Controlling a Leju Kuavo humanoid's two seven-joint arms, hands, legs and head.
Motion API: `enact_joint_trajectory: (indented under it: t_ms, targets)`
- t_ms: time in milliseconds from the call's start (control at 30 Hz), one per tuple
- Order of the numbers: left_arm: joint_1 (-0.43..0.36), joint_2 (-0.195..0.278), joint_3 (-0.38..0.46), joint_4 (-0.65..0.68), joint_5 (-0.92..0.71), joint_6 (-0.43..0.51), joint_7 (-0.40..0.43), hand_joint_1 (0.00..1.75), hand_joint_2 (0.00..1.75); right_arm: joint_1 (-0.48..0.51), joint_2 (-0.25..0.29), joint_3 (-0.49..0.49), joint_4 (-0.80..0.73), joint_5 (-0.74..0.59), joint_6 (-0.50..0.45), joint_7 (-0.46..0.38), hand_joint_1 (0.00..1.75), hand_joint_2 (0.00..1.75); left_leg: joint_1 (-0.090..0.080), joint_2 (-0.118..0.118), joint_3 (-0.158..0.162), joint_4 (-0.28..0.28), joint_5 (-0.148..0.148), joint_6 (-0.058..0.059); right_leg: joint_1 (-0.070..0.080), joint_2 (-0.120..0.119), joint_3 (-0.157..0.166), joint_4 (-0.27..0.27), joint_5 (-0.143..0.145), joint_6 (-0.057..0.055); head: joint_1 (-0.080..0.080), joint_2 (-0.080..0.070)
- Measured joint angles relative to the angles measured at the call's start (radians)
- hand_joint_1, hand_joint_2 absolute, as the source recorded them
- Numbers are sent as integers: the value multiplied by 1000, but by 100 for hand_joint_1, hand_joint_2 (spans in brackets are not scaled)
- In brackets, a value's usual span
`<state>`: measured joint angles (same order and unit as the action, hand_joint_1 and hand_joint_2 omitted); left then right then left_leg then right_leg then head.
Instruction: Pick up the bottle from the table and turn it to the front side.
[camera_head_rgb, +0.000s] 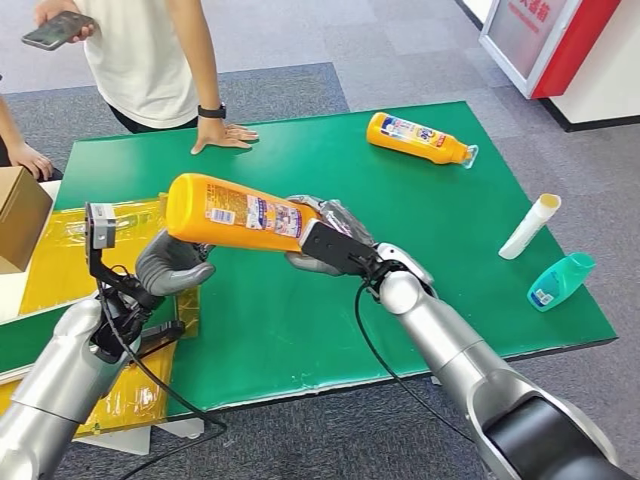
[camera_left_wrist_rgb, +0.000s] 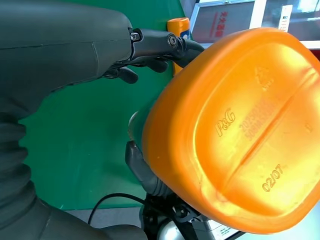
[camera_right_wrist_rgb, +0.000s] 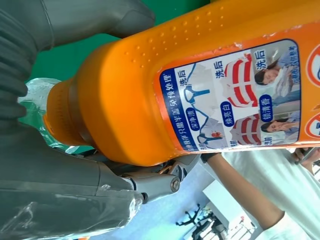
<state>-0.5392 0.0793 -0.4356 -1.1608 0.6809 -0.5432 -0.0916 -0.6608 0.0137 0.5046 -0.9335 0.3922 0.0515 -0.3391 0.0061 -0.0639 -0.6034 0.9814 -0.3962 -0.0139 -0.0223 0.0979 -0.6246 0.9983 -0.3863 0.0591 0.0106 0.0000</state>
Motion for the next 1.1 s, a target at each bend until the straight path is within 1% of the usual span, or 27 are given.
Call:
enact_joint_trajectory:
  t_ms: [233,433,767,1100]
  targets:
    - [0,0,0,0,0,1,0,0,175,0,0,2,4,0,1,0,175,175,0,0,0,0,0,0,0,0,0,0,0,0,0,0]
    - [0,-2,6,0,-22,20,-8,0,175,6,1,6,5,1,10,0,175,175,0,0,0,0,0,0,0,0,0,0,0,0,0,0]
    - [1,-19,36,9,-44,62,-40,0,175,21,9,17,5,6,18,1,175,175,0,0,0,0,0,0,0,0,0,0,0,0,0,0]
    - [4,-29,47,13,-51,64,-44,0,175,21,10,19,5,6,19,2,175,175,0,0,0,0,0,0,0,0,0,0,0,0,0,0]
